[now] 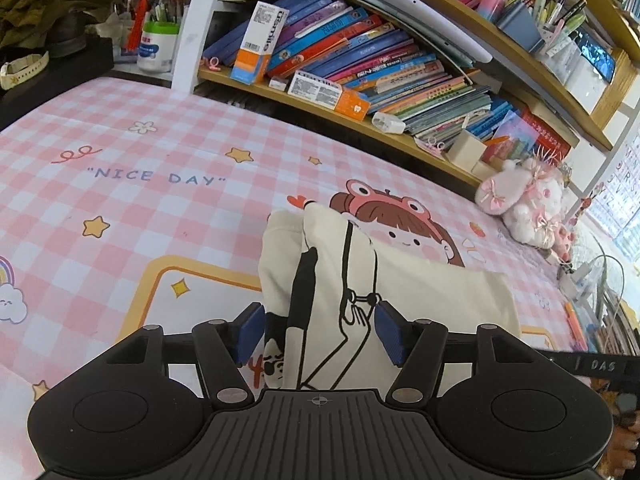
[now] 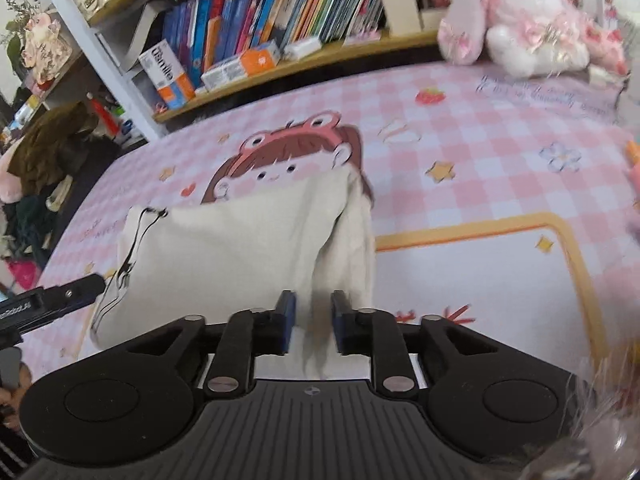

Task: Fold clothes

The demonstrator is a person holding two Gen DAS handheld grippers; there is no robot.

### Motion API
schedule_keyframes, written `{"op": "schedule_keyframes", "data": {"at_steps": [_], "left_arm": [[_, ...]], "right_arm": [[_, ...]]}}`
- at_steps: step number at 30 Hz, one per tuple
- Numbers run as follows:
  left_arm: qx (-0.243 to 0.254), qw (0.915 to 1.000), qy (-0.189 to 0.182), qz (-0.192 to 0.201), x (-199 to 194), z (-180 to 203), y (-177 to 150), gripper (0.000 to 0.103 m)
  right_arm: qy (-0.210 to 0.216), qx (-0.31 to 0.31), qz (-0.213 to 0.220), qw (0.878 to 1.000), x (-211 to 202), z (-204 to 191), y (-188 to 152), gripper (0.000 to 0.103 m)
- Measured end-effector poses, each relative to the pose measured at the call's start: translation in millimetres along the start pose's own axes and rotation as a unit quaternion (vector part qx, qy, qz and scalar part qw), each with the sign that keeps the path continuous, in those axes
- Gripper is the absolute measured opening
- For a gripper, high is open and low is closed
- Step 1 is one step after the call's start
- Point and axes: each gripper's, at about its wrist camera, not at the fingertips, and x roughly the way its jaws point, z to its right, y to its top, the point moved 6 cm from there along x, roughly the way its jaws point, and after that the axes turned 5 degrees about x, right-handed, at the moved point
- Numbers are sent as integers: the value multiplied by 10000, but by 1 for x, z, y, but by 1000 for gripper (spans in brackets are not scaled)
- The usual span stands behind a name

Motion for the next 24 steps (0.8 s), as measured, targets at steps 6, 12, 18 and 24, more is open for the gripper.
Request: {"op": "schedule_keyframes", "data": {"at_steps": [6,12,18,24], "left_arm": [[-89,9997,-31,-205,3,-2,-2,66],[49,9995,-145,-288,9,5,-4,65],[-89,9993,-241,-270,15,0,2,62],[-112,9987,-366,-328,29,-5,13,52]], "right_arm": [[49,-37,321,9995,-15,-9,2,36],[-34,-158,123,9998,-7,-16,-8,36],[-192,-20,2,9998,0,-11,-14,35],[-300,-32,-28,9995,5,-12,-15,35]]}}
